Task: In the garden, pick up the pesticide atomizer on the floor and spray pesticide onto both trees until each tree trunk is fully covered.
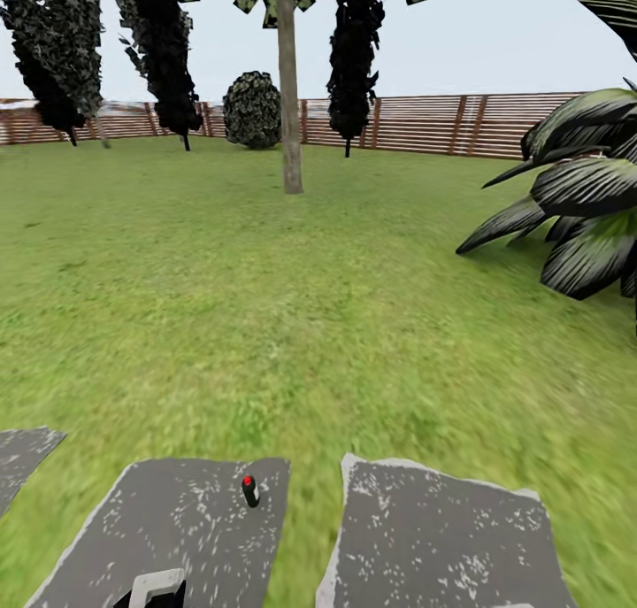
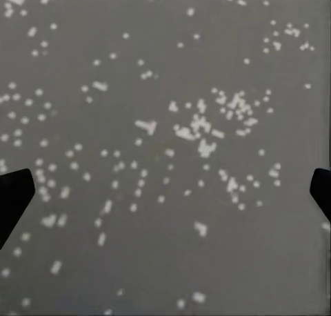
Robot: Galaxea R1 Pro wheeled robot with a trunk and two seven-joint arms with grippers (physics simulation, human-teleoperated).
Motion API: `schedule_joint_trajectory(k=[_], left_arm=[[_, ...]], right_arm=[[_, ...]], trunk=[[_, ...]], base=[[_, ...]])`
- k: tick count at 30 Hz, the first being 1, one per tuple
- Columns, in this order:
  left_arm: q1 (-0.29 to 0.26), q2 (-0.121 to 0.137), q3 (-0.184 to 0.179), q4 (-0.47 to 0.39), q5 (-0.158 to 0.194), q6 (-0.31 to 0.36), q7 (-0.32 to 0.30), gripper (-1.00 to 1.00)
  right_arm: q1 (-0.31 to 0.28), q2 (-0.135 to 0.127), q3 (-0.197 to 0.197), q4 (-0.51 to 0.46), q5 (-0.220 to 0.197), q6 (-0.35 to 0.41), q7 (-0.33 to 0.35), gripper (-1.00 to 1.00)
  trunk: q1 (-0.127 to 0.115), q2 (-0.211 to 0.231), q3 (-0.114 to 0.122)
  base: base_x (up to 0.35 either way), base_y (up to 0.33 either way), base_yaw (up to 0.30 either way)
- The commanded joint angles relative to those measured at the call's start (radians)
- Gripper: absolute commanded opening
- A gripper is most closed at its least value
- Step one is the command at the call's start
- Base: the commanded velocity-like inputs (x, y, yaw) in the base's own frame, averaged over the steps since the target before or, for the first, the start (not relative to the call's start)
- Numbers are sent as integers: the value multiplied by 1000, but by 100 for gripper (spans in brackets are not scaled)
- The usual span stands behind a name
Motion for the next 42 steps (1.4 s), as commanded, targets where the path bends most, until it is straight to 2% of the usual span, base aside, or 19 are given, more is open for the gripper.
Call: schedule_joint_trajectory(k=[1,5,11,18,32,35,37,39,42], left_arm=[[0,0,0,0,0,0,0,100],[0,1,1,0,4,1,0,100],[0,5,33,-7,39,0,-1,100],[0,5,39,-6,43,0,-1,100],[0,10,41,-6,41,-1,13,100],[-1,10,42,-12,43,2,14,100],[-10,13,42,-14,45,12,12,100],[-16,16,41,-17,46,18,9,100],[-69,18,39,-29,41,50,7,100]], right_arm=[[0,0,0,0,0,0,0,100],[0,0,0,0,0,0,0,100],[0,0,0,-1,0,-1,0,100],[0,-1,-3,-1,0,-2,-3,100],[0,1,0,1,-3,-1,2,100],[0,15,-3,-2,-4,-1,-2,100],[-2,30,-6,-22,-7,0,-3,100],[-8,32,-7,-55,-7,0,-3,100],[-33,34,-8,-167,-4,8,-2,100]], trunk=[[0,0,0],[0,0,0],[0,0,0],[0,0,0],[0,0,0],[0,0,0],[0,0,0],[0,0,0],[0,0,0]], base=[[69,-272,278],[33,-273,278],[13,-274,278],[125,-276,262],[260,-220,21],[25,-18,0],[7,-5,0],[3,-2,0],[1,0,0]])
